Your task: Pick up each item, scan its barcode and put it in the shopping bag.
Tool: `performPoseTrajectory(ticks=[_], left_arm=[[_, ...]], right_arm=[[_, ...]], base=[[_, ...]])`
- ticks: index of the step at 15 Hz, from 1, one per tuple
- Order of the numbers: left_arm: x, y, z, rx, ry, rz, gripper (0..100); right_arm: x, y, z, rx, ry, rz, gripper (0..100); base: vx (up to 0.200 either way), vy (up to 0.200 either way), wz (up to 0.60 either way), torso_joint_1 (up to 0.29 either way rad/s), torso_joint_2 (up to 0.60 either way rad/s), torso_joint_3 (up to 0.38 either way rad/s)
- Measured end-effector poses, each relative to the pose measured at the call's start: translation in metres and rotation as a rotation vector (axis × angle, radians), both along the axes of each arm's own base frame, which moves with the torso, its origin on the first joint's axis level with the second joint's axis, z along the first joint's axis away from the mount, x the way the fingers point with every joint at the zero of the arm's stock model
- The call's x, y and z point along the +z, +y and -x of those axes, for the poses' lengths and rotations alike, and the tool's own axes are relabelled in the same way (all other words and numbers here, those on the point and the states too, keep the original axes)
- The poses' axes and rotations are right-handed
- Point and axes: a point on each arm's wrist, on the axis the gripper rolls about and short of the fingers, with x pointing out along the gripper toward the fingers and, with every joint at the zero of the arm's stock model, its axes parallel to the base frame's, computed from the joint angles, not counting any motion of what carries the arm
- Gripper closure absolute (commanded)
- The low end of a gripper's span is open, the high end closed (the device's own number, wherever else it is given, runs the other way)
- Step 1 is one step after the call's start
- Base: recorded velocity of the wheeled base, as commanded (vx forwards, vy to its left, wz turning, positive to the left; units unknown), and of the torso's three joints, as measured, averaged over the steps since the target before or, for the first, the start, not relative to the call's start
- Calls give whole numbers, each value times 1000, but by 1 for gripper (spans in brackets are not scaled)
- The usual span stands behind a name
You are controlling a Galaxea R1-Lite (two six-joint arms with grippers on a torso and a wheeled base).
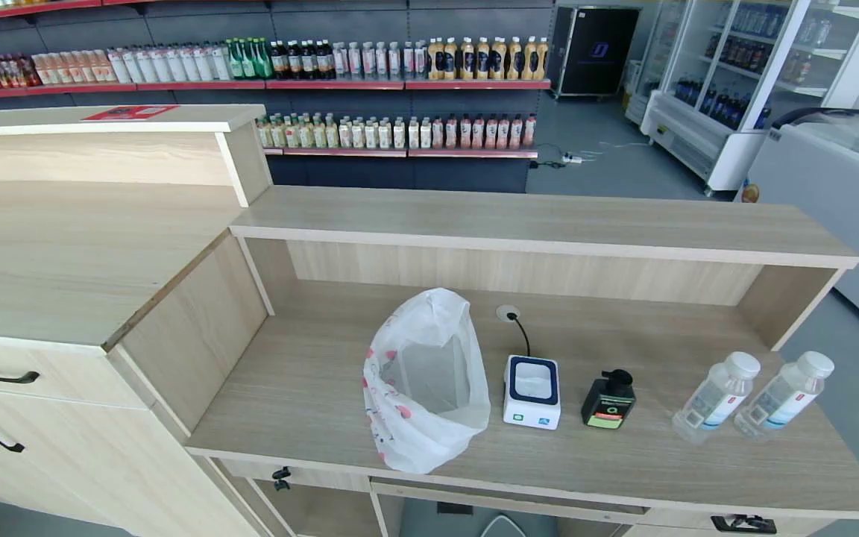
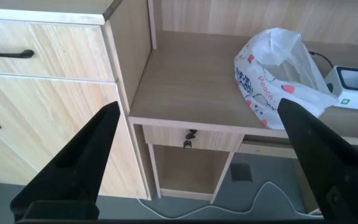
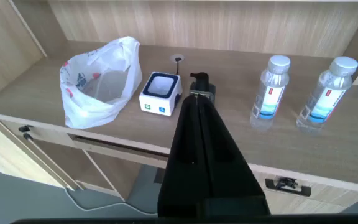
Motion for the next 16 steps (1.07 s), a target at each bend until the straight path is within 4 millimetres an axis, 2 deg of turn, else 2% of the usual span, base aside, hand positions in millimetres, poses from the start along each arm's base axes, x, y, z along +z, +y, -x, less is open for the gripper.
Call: performPoseTrajectory(ticks=[2,4,5,7,8,10,11,13,16], left_arm=[[0,0,0,0,0,0,0],[0,0,0,0,0,0,0],[0,0,0,0,0,0,0],[0,0,0,0,0,1,0],[0,0,0,0,0,0,0],[0,0,0,0,0,0,0],[0,0,0,0,0,1,0],[0,0,0,0,0,1,0],[0,0,0,0,0,1,0]], right_arm=[[24,0,1,1,0,-2,100],[57,0,-12,-18,46,-3,100],[72,-1,-26,-31,79,-1,100],[93,-2,-67,-51,140,24,100],[98,-2,-89,-56,161,41,0],[94,-4,-134,-51,223,79,0],[85,-5,-152,-46,278,107,0],[63,-9,-178,-23,393,190,0],[32,-22,-205,48,533,365,0]], base=[[0,0,0,0,0,0],[0,0,0,0,0,0],[0,0,0,0,0,0],[0,0,0,0,0,0],[0,0,0,0,0,0],[0,0,0,0,0,0],[0,0,0,0,0,0],[0,0,0,0,0,0],[0,0,0,0,0,0]])
